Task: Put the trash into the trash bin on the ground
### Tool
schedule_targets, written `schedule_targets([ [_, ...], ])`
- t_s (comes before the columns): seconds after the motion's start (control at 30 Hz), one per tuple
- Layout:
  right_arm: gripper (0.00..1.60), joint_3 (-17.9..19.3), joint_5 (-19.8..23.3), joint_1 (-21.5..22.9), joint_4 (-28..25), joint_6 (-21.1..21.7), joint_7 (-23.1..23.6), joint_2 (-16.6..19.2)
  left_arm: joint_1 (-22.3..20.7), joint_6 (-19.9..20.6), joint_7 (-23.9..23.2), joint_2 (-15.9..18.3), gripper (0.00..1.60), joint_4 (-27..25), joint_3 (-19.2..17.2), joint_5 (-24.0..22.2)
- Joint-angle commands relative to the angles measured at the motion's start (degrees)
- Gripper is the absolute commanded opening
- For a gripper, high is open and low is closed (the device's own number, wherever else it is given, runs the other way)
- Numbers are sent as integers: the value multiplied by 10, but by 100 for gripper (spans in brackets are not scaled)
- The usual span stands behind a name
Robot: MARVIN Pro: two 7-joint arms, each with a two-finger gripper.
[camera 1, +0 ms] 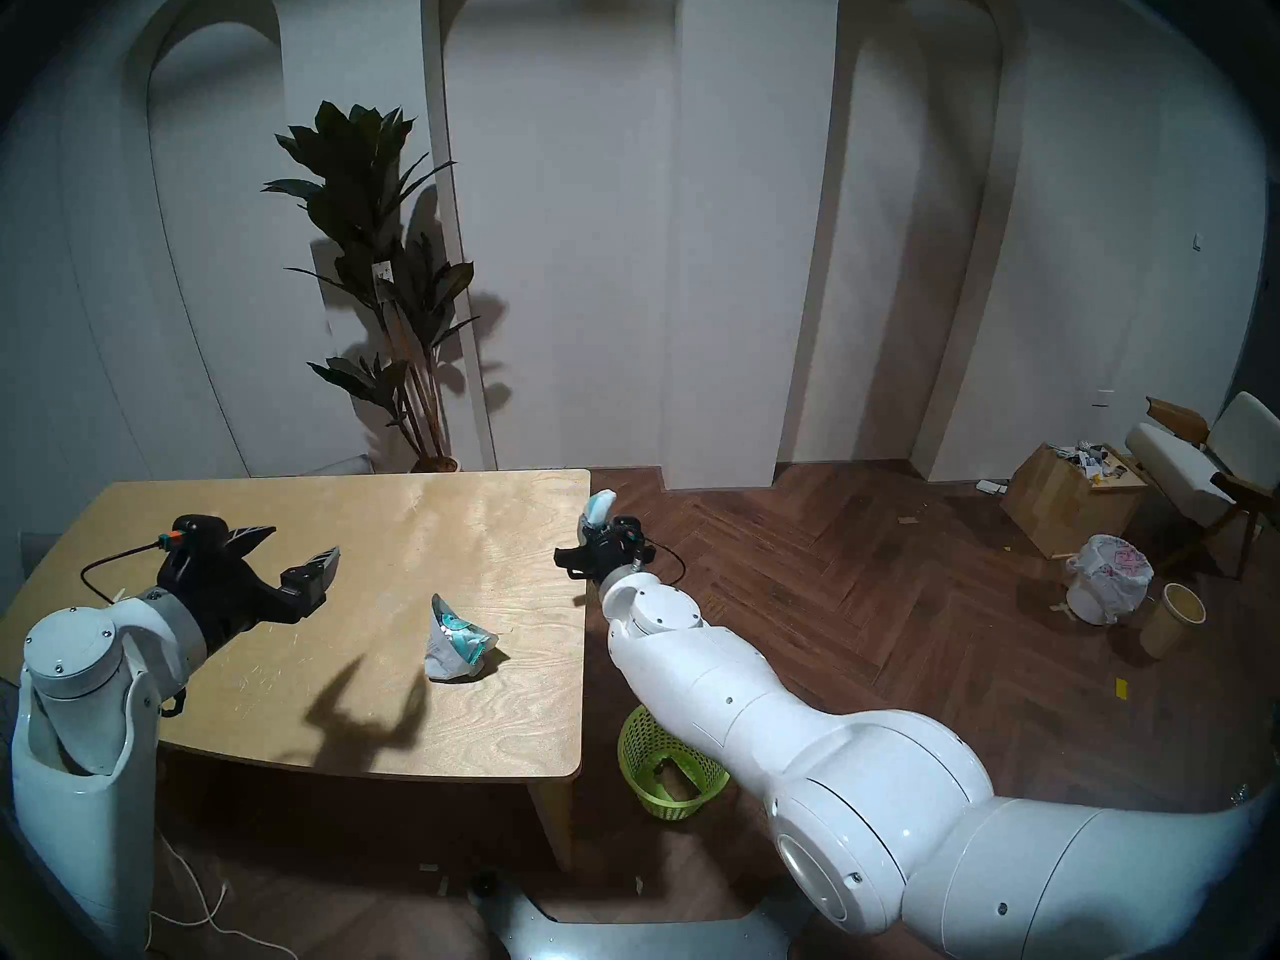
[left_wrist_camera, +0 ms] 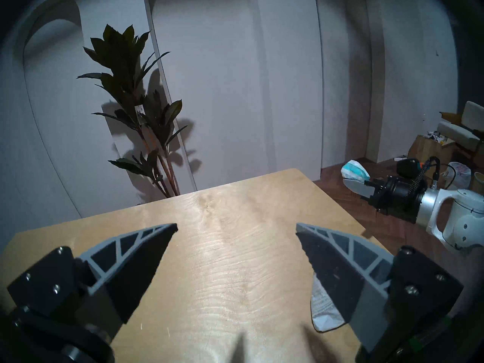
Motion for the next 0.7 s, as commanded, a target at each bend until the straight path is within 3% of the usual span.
schedule_targets([
  [0.0,0,4,2,-54,-66,-48,20,39,-36,-3,18,7,160,-20,17,4],
  [0.23,0,4,-1,-99,-108,-39,17,66,-47,0,35,6,160,-22,34,12],
  [0.33,0,-2,-13,-104,-99,-34,4,72,-50,-2,40,3,160,-17,37,13],
  [0.53,0,-10,-34,-67,-13,-34,-32,60,-43,-7,44,-1,160,-13,36,14],
  [0.67,0,-14,-42,-38,34,-8,-63,49,-36,-10,43,-6,160,-13,34,13],
])
